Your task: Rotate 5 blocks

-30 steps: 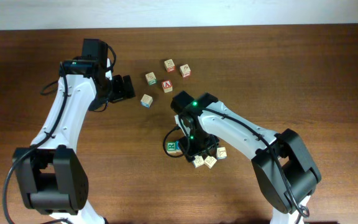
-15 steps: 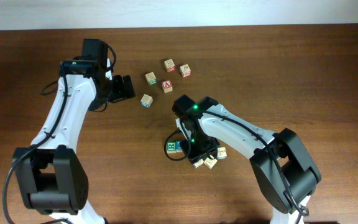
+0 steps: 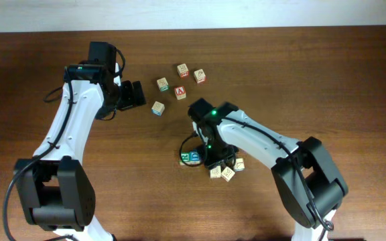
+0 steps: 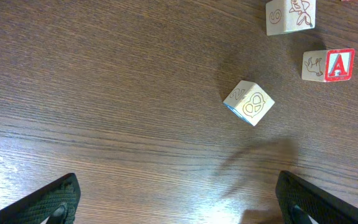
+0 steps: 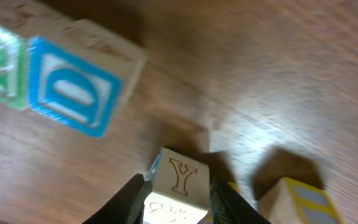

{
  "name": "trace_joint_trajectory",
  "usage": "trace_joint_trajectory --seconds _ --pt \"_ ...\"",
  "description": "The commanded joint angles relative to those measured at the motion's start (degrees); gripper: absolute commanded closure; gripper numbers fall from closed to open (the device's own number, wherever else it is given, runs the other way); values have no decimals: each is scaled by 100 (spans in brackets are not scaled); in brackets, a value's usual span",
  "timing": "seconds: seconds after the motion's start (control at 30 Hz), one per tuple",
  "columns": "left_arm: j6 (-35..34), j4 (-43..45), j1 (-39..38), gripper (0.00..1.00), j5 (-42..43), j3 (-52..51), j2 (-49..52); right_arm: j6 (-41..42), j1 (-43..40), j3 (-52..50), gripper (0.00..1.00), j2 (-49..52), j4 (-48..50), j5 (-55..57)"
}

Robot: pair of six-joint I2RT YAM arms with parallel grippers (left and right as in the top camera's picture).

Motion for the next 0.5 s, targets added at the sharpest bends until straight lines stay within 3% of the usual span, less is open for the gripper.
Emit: trace_joint_trajectory --seconds 0.0,0.2,0.33,0.47 --pt "90 -4 -4 1 -42 90 17 87 -144 -28 65 17 2 120" --pt "90 -4 -4 1 -42 90 17 162 -138 -28 63 17 4 44" --pt "90 -4 -4 1 -42 90 17 562 -144 35 39 17 -334 -365" --pt "90 -4 -4 1 -42 90 17 809 -114 35 39 17 -372 -662"
